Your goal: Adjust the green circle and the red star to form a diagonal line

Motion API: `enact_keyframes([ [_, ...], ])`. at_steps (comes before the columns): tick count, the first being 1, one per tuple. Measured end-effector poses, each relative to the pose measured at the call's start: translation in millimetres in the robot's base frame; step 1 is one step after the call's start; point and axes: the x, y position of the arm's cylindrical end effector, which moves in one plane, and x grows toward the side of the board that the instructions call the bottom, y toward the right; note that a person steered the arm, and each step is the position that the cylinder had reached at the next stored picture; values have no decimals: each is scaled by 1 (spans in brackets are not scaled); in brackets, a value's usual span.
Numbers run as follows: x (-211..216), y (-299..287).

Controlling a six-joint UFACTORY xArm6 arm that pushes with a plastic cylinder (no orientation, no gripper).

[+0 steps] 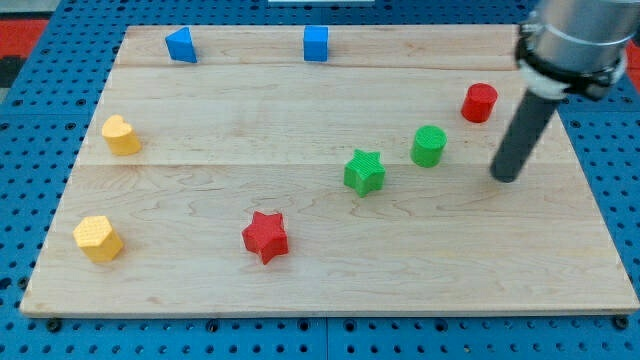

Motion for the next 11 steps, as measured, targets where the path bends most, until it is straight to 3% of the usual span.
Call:
enact_keyframes([
  [1,-8,-63],
  [3,-46,-82],
  [5,-78,-228],
  [6,-27,-283],
  [7,35,-248],
  [8,113,-284],
  [9,147,-353],
  [10,153,-347],
  [11,152,-260],
])
